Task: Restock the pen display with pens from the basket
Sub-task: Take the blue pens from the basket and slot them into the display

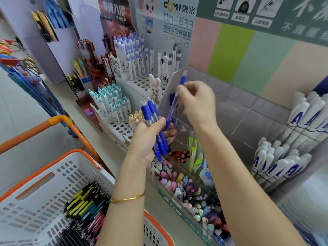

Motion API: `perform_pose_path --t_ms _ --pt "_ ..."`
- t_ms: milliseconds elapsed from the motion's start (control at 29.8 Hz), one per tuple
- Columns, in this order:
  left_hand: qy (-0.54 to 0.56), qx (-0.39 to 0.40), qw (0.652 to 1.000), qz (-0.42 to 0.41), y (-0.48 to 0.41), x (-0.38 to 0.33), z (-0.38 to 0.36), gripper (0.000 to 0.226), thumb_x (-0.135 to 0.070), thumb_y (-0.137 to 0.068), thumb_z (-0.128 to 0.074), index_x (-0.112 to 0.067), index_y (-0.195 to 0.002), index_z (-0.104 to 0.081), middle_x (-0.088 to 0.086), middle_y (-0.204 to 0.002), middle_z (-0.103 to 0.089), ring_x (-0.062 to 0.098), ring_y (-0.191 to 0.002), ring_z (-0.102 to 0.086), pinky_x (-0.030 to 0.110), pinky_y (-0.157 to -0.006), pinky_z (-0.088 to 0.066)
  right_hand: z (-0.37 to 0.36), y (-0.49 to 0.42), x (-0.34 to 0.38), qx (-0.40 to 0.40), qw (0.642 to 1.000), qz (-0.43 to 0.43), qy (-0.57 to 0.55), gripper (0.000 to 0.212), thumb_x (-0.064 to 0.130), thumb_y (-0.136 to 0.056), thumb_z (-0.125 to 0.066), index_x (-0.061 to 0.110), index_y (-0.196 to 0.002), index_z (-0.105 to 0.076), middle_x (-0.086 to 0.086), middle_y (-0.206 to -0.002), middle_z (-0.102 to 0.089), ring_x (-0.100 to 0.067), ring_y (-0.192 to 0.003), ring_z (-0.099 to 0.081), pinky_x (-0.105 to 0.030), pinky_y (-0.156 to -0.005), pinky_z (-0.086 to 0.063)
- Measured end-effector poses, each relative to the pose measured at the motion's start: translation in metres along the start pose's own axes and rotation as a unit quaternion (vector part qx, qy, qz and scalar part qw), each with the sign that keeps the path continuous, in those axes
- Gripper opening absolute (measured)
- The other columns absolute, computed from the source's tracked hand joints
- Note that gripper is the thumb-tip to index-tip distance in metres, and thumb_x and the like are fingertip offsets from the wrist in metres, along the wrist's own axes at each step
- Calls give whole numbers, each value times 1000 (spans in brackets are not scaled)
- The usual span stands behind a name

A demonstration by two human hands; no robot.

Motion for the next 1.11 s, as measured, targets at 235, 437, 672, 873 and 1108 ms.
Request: perform_pose_path --t_ms 235,437,672,873,1108 --pt "-3 -44 999 -3 -3 4 6 5 -10 -97 -55 -12 -101 -55 7 -87 -66 12 -61 -69 25 -53 -56 -7 -4 -4 -42 989 73 123 11 18 -96 -54 9 -100 -57 0 -88 -62 -17 -81 -57 -38 -75 -49" --pt "-4 -24 1000 -11 -3 2 5 6 -8 -96 -56 -10 -101 -57 3 -74 -66 14 -64 -69 28 -56 -57 -22 -4 -21 57 949 13 311 16 24 -94 -57 8 -91 -55 -5 -85 -57 -26 -79 -53 -30 -60 -37" --pt "-8 3 1000 -15 -1 0 2 3 -8 -98 -53 -10 -98 -55 2 -70 -70 16 -65 -70 29 -57 -59 -17 0 -19 56 960 18 275 14 20 -95 -55 7 -92 -60 -5 -87 -60 -20 -80 -54 -30 -65 -38" --pt "-34 42 998 -21 2 -1 -2 10 -9 -98 -52 -12 -100 -61 4 -76 -70 18 -71 -69 31 -60 -60 -7 17 -8 234 968 -90 32 22 21 -94 -59 3 -82 -65 -5 -61 -57 -5 -40 -52 -20 -44 -45" --pt "-24 -23 999 19 0 3 3 1 -8 -98 -53 -8 -98 -52 10 -81 -68 20 -66 -71 37 -61 -61 3 -2 -4 -48 998 28 -40 20 20 -94 -57 18 -75 -63 5 -59 -56 -12 -55 -54 -34 -55 -49"
Point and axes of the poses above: each hand's wrist, its own y-axis away from the middle knuckle, its own z-axis out of the back of the hand, x = y × z, the point moved 1 cm from there along -y, towards the middle knuckle
